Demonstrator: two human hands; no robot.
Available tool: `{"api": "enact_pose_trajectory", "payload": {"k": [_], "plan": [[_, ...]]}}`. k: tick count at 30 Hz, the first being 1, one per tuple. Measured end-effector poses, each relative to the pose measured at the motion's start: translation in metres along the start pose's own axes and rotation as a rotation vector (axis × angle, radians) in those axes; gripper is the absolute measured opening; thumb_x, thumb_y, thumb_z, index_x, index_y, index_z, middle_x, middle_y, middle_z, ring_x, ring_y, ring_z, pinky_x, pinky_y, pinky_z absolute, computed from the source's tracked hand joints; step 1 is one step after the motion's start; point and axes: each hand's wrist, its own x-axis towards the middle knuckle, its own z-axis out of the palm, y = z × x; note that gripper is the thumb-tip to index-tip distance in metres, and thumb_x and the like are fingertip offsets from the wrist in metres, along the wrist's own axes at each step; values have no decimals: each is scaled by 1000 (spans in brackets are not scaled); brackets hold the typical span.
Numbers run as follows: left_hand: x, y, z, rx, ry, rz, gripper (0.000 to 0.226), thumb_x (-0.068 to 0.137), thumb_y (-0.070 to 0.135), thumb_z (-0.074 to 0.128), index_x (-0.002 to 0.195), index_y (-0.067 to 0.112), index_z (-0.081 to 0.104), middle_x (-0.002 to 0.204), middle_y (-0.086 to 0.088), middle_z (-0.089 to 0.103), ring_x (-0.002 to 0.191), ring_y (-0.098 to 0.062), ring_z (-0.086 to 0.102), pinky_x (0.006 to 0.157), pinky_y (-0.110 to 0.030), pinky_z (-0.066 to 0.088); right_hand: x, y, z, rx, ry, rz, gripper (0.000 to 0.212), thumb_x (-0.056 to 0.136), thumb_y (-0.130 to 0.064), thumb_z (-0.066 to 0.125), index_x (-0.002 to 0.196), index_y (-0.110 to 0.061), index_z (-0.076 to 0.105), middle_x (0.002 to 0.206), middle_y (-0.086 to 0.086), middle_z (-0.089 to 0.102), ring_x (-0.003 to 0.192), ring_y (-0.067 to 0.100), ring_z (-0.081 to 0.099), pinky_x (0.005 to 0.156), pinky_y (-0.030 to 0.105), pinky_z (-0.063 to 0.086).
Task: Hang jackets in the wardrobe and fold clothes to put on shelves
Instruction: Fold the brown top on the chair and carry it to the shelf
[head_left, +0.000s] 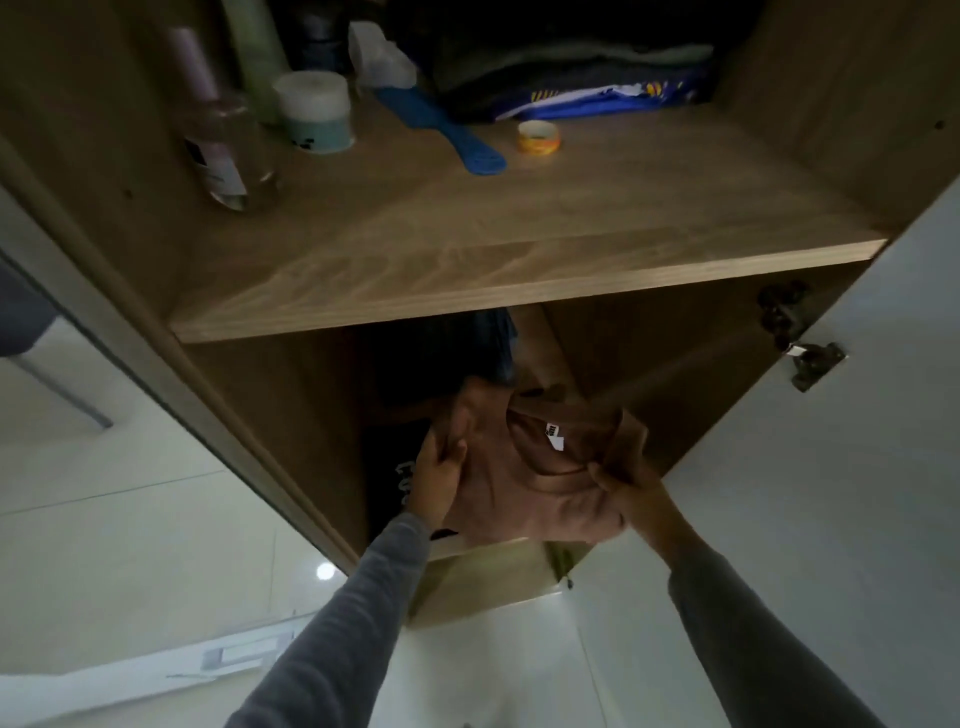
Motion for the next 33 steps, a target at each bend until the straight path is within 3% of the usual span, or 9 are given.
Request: {"api": "enact_pose_trajectory", "payload": {"k": [2,6,10,13,18,20,24,28,33], "plan": [[15,5,-14,61,15,-23,40,94,8,52,134,5,45,133,-13,52,122,-29,49,104,-39,39,4,9,15,-13,-68,-11,85,73,-43,72,142,-15,31,127,-2,49,118,17,50,100,28,41],[62,46,-33,272,-54,87,43,90,-4,52,132,2,47,120,-6,51,116,-19,47,88,-20,35,14,9,57,92,-77,-110,60,71,-38,74,120,-32,39,110,-23,48,96,-14,49,81,0,40],[134,65,-21,521,-133,201,54,90,12,60,139,9,40,142,-13,43,131,-27,40,104,-31,34,37,29,86,397,144,-120,37,85,-34,61,117,-36,43,109,-22,53,93,-12,58,79,8,48],[156,36,2,582,5,173,75,88,32,62,149,19,19,153,-9,26,138,-25,29,111,-44,29,63,70,93,457,207,79,45,93,-28,54,136,-19,42,119,-3,56,105,15,59,94,29,49],[93,-84,2,768,219,-249,75,92,37,52,150,14,10,153,-14,18,139,-32,24,113,-44,25,105,130,77,309,199,413,8,94,-15,53,92,-11,60,83,8,58,76,25,58,70,30,45],[64,-123,-5,851,222,-468,74,93,41,47,149,8,11,150,-19,21,136,-36,25,111,-45,27,111,137,71,481,165,405,8,95,-18,53,98,-14,59,89,5,62,81,21,59,79,32,47],[53,-150,-9,673,303,-576,66,95,40,49,139,-4,29,135,-24,46,124,-37,46,98,-37,38,113,145,57,762,103,354,43,92,-33,54,131,-14,51,123,7,63,113,27,59,101,41,43],[53,-140,-5,579,246,-499,38,99,27,43,118,-3,57,120,-21,60,112,-34,56,90,-33,41,116,135,54,761,135,401,33,90,-27,60,121,-17,58,110,3,64,88,14,66,62,21,53],[51,-104,-15,284,361,-349,36,100,25,43,127,3,50,117,-10,56,118,-30,51,91,-30,39,118,102,50,740,142,363,37,91,-17,58,128,-14,52,119,7,60,111,25,56,78,29,49]]}}
